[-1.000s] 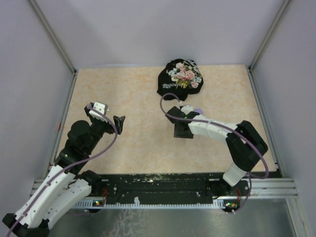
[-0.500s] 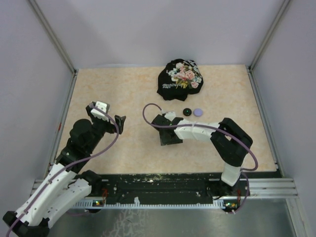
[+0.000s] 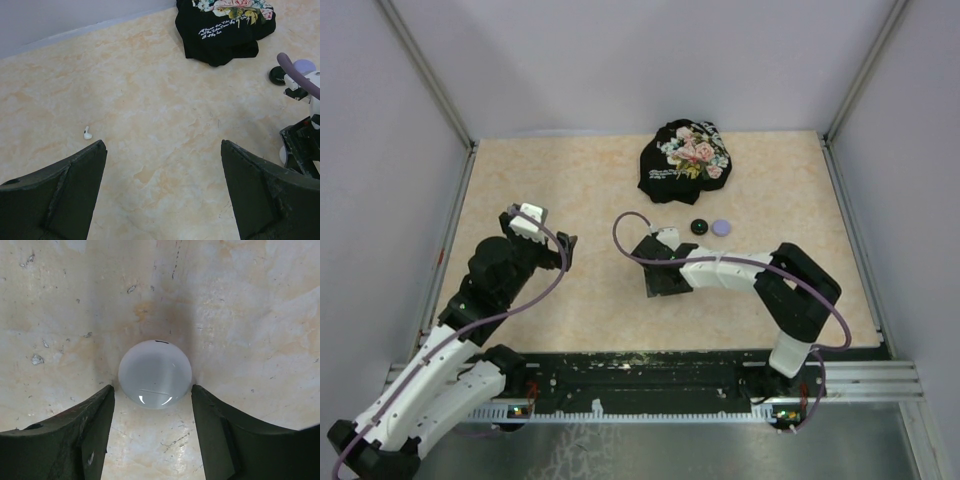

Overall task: Insert the wireless bluetooth earbuds into the charging case
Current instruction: Move the charging case to the center of the board.

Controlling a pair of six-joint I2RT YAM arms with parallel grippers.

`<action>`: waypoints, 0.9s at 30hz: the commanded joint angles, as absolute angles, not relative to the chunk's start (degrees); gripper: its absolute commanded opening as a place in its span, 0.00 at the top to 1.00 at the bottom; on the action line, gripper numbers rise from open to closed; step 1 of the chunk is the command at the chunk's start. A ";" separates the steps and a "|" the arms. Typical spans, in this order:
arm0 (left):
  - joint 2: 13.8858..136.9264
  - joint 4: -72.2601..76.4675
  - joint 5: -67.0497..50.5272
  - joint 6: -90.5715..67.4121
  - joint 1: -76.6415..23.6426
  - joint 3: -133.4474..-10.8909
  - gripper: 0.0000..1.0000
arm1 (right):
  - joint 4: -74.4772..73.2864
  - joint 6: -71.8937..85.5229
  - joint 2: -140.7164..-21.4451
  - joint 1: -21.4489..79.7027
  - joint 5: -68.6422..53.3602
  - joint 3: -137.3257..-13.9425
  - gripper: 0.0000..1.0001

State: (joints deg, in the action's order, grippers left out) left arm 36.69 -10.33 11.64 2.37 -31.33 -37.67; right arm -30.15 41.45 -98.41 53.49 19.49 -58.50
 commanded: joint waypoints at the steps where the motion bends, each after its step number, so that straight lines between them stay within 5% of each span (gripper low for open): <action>1: 36.98 -9.67 12.44 2.34 -30.78 -37.55 0.01 | -31.32 40.63 -95.17 52.99 23.24 -56.79 0.38; 15: 38.30 -10.06 12.53 2.41 -30.26 -37.79 0.01 | -30.11 38.67 -83.21 42.30 26.18 -47.48 0.39; 27: 39.33 -10.43 11.67 2.35 -29.66 -38.09 0.01 | -24.17 36.72 -81.78 48.09 21.83 -50.98 0.36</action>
State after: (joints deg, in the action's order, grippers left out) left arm 38.94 -10.37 12.08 2.39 -30.33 -37.67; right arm -26.13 36.40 -80.73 44.93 21.34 -47.00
